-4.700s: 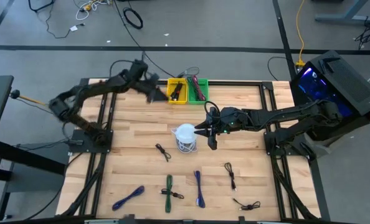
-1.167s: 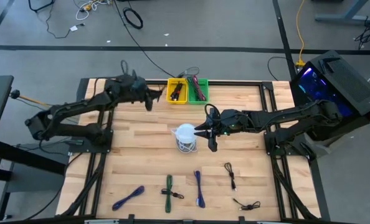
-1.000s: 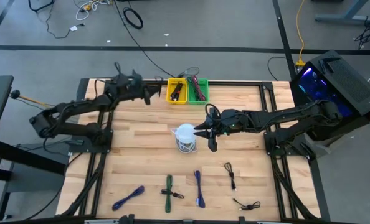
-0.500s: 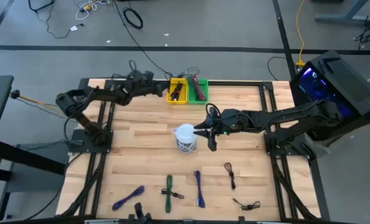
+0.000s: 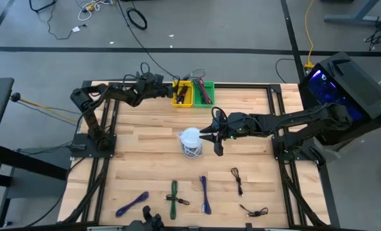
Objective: Pick & Place USB Port
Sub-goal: Put the black charger cable into the yellow bin, then put the purple charger cable into the green bin
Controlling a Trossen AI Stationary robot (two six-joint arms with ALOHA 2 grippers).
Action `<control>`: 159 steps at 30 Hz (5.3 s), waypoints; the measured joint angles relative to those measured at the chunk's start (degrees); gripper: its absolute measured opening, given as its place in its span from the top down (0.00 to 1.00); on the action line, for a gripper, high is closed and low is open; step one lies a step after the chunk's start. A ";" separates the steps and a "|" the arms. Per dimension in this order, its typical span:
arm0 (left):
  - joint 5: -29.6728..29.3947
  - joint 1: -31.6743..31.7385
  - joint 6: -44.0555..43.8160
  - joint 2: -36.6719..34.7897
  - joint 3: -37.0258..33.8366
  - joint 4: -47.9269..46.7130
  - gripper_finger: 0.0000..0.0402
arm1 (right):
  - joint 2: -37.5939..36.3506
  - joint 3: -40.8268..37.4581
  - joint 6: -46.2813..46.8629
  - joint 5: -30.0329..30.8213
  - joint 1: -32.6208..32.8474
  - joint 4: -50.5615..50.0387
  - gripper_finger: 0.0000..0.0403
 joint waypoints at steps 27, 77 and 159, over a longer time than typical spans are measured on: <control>21.24 2.45 4.89 -3.33 0.13 3.43 0.52 | 0.00 0.00 0.21 0.02 0.00 -0.88 0.74; -21.59 -99.72 -68.17 -42.51 -10.31 -73.99 0.60 | 0.02 0.00 1.13 0.06 0.00 -0.81 0.74; -47.54 -83.61 -20.64 -42.08 -1.44 -67.64 0.96 | 0.04 0.00 -0.04 0.04 0.00 1.16 0.74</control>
